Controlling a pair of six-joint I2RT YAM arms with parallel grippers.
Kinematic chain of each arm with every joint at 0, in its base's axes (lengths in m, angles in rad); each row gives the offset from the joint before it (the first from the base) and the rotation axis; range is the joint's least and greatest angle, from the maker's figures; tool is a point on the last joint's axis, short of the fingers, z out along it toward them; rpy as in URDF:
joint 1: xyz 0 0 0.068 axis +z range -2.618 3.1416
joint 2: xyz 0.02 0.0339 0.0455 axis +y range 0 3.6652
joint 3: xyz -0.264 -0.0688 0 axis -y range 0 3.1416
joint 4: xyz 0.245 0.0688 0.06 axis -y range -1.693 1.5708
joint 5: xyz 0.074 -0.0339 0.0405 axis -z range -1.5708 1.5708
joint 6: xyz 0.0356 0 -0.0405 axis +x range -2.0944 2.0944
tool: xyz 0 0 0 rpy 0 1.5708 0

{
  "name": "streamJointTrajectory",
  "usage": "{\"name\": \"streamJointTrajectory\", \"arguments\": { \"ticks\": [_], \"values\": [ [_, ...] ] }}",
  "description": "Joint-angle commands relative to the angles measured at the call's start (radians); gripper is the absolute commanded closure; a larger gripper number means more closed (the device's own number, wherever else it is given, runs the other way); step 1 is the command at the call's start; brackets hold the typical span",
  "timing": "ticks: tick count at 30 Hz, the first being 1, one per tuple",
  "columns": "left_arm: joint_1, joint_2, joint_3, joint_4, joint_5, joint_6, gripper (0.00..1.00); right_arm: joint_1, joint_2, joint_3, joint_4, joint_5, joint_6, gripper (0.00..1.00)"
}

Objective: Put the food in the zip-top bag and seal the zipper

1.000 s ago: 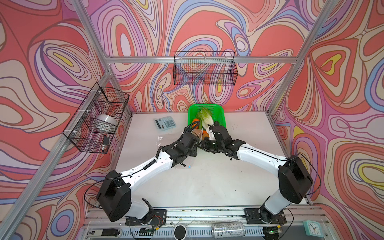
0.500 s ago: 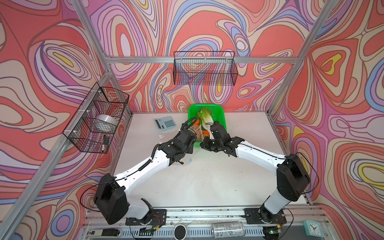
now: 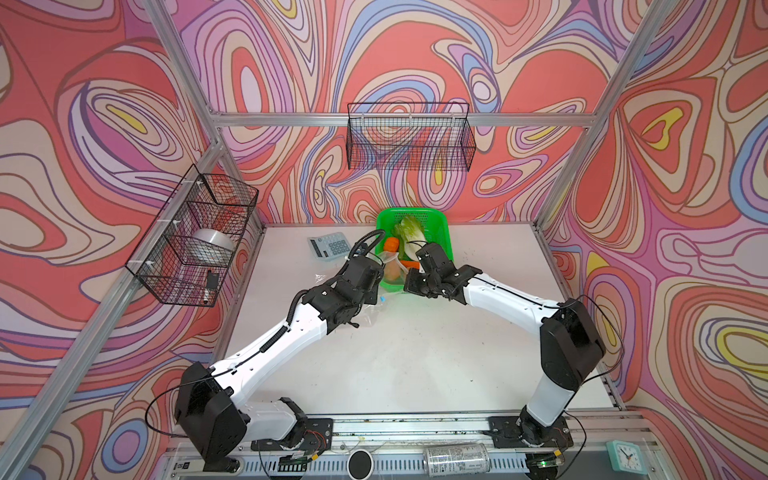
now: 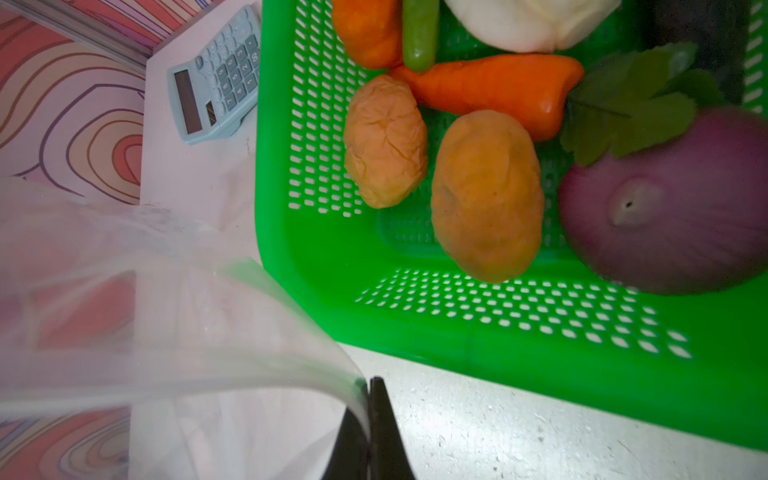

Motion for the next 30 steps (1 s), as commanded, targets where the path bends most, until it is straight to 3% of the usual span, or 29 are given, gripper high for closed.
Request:
{"name": "streamJointTrajectory", "arguments": {
  "ticks": [1,2,4,5,10,15,23,30],
  "values": [
    [0.01,-0.012,0.025,-0.032,-0.004,0.023,1.0,-0.006,0.0,0.027,0.033,-0.08,-0.029,0.95],
    [0.013,-0.008,0.023,-0.027,-0.003,0.021,1.0,-0.006,-0.002,0.037,0.043,-0.11,-0.032,0.87],
    [0.02,0.002,0.017,-0.012,-0.008,0.009,1.0,-0.008,-0.009,0.057,0.06,-0.167,-0.037,0.61],
    [0.023,0.008,0.017,-0.006,-0.013,0.003,1.0,-0.011,-0.015,0.062,0.065,-0.187,-0.036,0.56],
    [0.038,0.033,0.03,-0.007,-0.057,0.004,1.0,-0.124,-0.068,0.052,0.068,-0.308,-0.058,0.49],
    [0.051,0.028,0.024,-0.015,-0.073,0.0,1.0,-0.281,-0.139,0.043,-0.033,-0.241,-0.226,0.21],
    [0.07,0.006,-0.015,-0.002,-0.042,-0.021,1.0,-0.417,-0.018,0.189,-0.255,-0.016,-0.459,0.18],
    [0.08,-0.017,-0.047,0.016,-0.026,-0.033,1.0,-0.427,0.13,0.229,-0.238,-0.083,-0.482,0.27]
  ]
}}
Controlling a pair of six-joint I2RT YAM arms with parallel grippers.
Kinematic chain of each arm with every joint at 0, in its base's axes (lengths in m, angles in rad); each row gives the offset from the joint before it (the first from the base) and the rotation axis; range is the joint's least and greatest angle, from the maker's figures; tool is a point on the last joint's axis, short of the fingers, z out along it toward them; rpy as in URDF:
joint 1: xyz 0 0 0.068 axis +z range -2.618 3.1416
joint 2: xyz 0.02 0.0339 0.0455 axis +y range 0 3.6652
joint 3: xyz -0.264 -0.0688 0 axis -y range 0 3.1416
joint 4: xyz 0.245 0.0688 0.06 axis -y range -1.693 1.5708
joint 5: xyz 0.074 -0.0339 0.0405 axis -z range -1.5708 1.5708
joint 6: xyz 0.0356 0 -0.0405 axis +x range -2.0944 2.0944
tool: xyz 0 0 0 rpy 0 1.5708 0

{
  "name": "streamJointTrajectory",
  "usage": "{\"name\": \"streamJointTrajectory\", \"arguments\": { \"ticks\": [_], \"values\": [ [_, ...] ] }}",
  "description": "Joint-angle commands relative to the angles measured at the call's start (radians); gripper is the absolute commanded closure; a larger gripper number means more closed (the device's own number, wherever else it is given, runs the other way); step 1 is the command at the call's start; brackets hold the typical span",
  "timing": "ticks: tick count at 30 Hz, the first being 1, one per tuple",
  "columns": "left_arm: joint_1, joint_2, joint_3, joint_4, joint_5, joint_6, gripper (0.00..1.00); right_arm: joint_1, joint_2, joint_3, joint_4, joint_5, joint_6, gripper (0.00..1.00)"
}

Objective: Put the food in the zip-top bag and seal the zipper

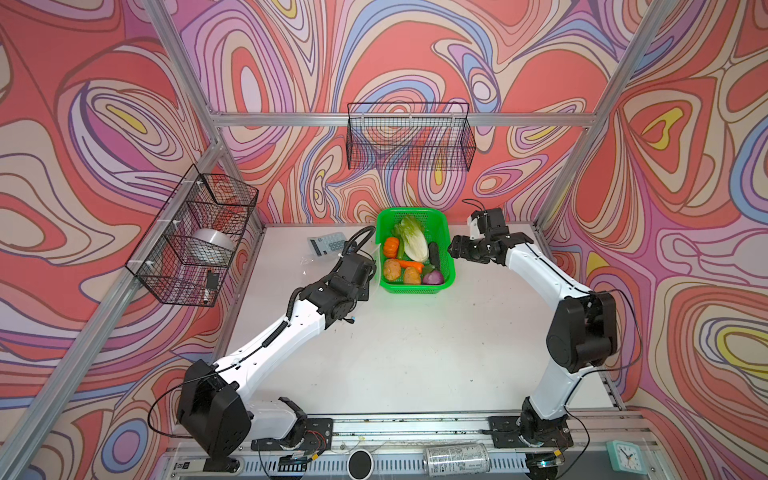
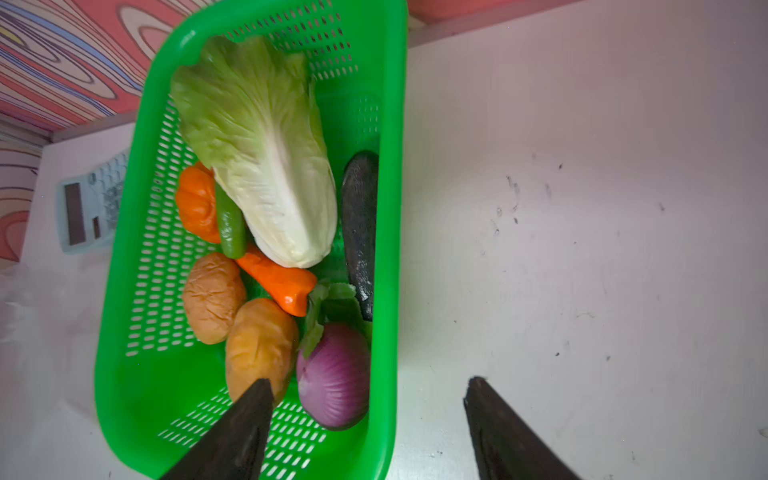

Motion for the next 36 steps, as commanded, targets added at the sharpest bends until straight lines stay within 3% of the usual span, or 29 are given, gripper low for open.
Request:
{"name": "streamJointTrajectory", "arguments": {
  "ticks": [1,7,12,16,23,31,36],
  "values": [
    [0.008,-0.035,-0.029,0.021,0.0,-0.02,1.0,0.0,0.064,0.024,-0.028,-0.022,-0.035,0.29],
    [0.013,-0.055,-0.048,0.032,0.001,-0.029,1.0,0.001,0.138,0.044,-0.046,0.0,-0.037,0.39],
    [0.021,-0.052,-0.053,0.038,0.005,-0.048,1.0,0.0,0.143,0.026,-0.049,-0.004,-0.044,0.69],
    [0.021,-0.05,-0.057,0.052,0.018,-0.06,1.0,0.001,0.116,-0.012,-0.048,0.034,-0.059,0.8],
    [0.025,-0.046,-0.05,0.077,0.048,-0.058,1.0,-0.005,-0.007,-0.136,-0.124,0.119,-0.088,0.83],
    [0.024,-0.022,-0.039,0.114,0.067,-0.057,1.0,-0.01,-0.263,-0.372,-0.226,0.189,-0.009,0.8],
    [0.024,-0.008,-0.024,0.12,0.088,-0.059,1.0,-0.038,-0.308,-0.442,-0.238,0.209,-0.003,0.77]
  ]
}}
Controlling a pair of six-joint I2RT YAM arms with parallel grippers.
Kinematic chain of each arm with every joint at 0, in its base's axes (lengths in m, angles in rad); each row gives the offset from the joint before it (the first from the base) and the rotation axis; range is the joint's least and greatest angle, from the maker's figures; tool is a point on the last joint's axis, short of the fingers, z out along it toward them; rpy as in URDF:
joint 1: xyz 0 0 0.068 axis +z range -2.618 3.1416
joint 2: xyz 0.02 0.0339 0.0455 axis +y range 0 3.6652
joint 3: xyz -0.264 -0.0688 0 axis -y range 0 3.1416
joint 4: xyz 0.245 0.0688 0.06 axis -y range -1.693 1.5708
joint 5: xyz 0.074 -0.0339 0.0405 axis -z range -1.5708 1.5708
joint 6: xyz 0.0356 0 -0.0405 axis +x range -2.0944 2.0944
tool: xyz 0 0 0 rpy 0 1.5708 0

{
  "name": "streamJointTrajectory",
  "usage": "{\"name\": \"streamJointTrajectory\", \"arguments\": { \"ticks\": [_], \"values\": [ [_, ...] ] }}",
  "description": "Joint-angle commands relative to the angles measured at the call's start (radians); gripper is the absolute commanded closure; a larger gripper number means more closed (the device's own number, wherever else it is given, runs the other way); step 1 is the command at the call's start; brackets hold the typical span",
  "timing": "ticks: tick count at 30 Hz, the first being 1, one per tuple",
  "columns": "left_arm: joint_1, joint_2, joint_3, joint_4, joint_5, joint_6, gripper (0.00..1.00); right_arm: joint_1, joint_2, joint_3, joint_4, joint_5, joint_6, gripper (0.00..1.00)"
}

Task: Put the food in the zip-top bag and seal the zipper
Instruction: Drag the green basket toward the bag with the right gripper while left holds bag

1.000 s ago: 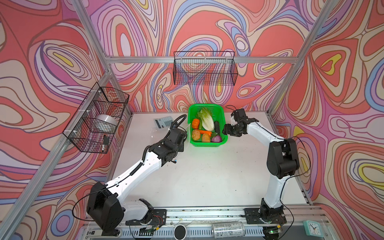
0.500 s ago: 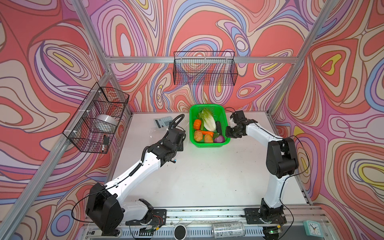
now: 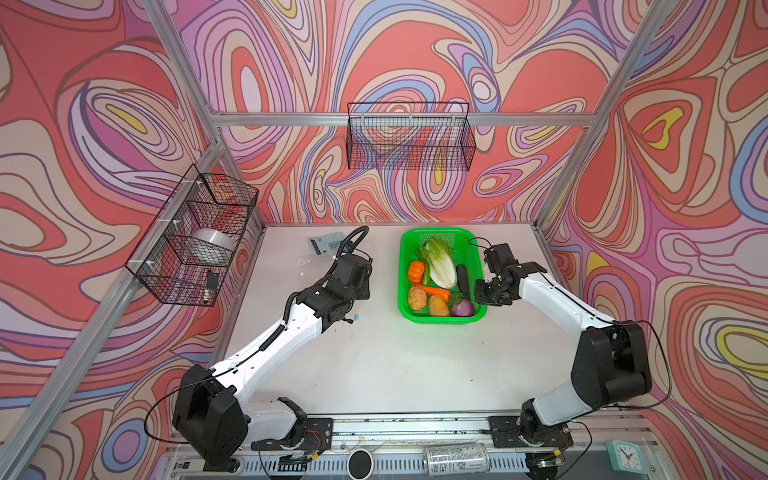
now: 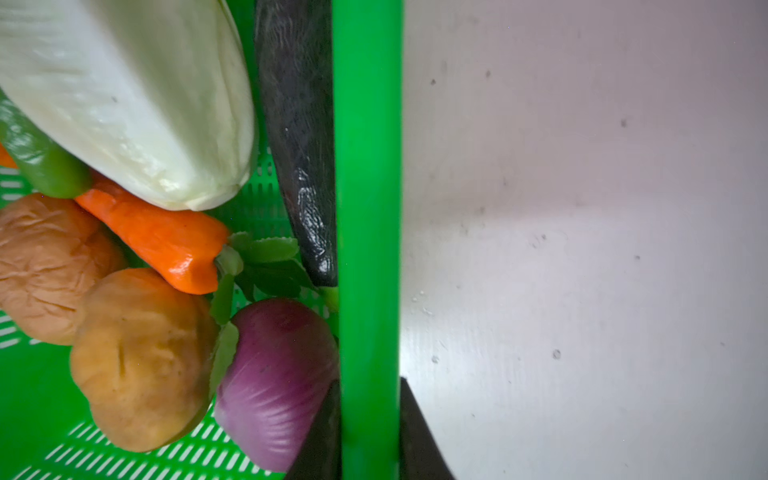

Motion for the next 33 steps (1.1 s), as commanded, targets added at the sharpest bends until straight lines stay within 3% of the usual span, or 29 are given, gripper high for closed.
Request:
{"name": "streamJointTrajectory", "arguments": {
  "ticks": [1,4,7,9,13,17,21,26,33],
  "values": [
    [0.005,0.011,0.02,0.019,0.018,-0.016,1.0,-0.02,-0.001,-0.035,-0.021,0.04,0.02,0.77],
    [0.005,-0.005,0.011,0.01,0.011,-0.022,1.0,-0.023,0.02,-0.041,-0.023,0.044,0.025,0.68],
    [0.005,-0.033,-0.017,0.011,-0.003,-0.027,1.0,-0.023,0.001,-0.016,-0.037,0.05,0.039,0.49],
    [0.005,-0.046,-0.033,0.013,-0.01,-0.03,1.0,-0.023,-0.027,0.029,-0.07,0.058,0.052,0.46],
    [0.005,-0.037,-0.042,0.018,-0.006,-0.042,1.0,0.002,-0.086,0.124,-0.096,0.064,0.084,0.46],
    [0.004,-0.018,-0.04,0.045,0.015,-0.065,1.0,0.093,-0.083,0.172,-0.048,0.053,0.128,0.46],
    [0.005,-0.027,-0.059,0.093,0.028,-0.073,1.0,0.166,-0.043,0.147,0.135,-0.046,0.211,0.46],
    [0.005,-0.044,-0.065,0.082,0.026,-0.077,1.0,0.197,0.052,0.132,0.379,-0.152,0.271,0.46],
    [0.005,-0.07,-0.104,0.078,0.054,-0.115,1.0,0.197,0.22,0.175,0.469,-0.206,0.317,0.48]
  ]
}}
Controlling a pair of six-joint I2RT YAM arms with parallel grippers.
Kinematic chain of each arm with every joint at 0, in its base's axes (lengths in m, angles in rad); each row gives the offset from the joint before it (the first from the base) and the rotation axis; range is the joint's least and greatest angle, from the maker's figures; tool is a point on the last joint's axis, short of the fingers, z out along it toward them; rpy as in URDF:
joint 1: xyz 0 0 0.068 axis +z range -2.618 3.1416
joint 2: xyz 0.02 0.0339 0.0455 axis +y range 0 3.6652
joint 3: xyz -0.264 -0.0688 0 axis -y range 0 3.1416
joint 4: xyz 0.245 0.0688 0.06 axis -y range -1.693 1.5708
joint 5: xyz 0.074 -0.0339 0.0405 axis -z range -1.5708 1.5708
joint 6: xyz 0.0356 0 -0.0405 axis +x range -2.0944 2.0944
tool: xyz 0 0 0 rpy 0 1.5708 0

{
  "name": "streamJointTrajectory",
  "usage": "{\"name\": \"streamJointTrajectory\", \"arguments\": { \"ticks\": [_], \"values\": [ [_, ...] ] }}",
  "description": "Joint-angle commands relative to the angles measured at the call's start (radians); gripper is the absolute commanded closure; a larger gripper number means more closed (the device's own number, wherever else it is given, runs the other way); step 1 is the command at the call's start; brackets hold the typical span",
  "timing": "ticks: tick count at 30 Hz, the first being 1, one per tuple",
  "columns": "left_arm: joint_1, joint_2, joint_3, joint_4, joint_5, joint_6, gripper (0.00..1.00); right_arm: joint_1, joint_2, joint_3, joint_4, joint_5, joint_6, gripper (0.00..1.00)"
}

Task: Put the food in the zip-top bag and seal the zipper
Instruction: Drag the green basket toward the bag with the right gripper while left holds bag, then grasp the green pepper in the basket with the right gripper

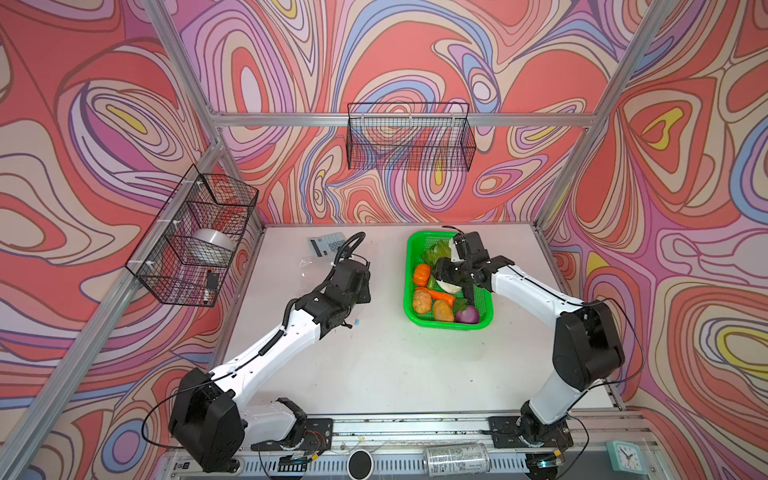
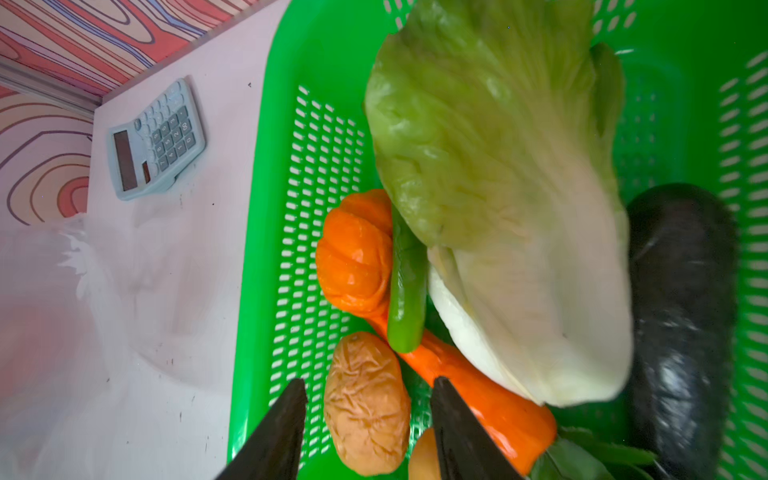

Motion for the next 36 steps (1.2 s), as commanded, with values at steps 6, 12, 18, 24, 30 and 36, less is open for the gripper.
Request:
{"name": "streamJointTrajectory", "arguments": {
  "ticks": [6,12,18,24,30,36],
  "values": [
    [0.005,-0.04,-0.044,0.032,0.032,-0.047,1.0,0.003,0.093,-0.02,0.131,-0.024,0.058,0.5],
    [0.005,-0.045,-0.043,0.021,0.034,-0.036,1.0,-0.003,0.132,-0.049,0.185,0.009,0.04,0.5],
    [0.005,-0.078,-0.07,0.022,0.021,-0.048,1.0,-0.032,0.145,-0.123,0.349,-0.089,0.064,0.45],
    [0.004,-0.086,-0.065,0.008,0.022,-0.048,1.0,-0.042,0.159,-0.16,0.468,-0.146,0.095,0.51],
    [0.005,-0.09,-0.059,0.0,0.019,-0.046,1.0,-0.043,0.156,-0.167,0.476,-0.143,0.089,0.66],
    [0.005,-0.09,-0.058,0.0,0.043,-0.059,1.0,-0.044,0.115,-0.178,0.44,-0.123,0.09,0.75]
  ]
}}
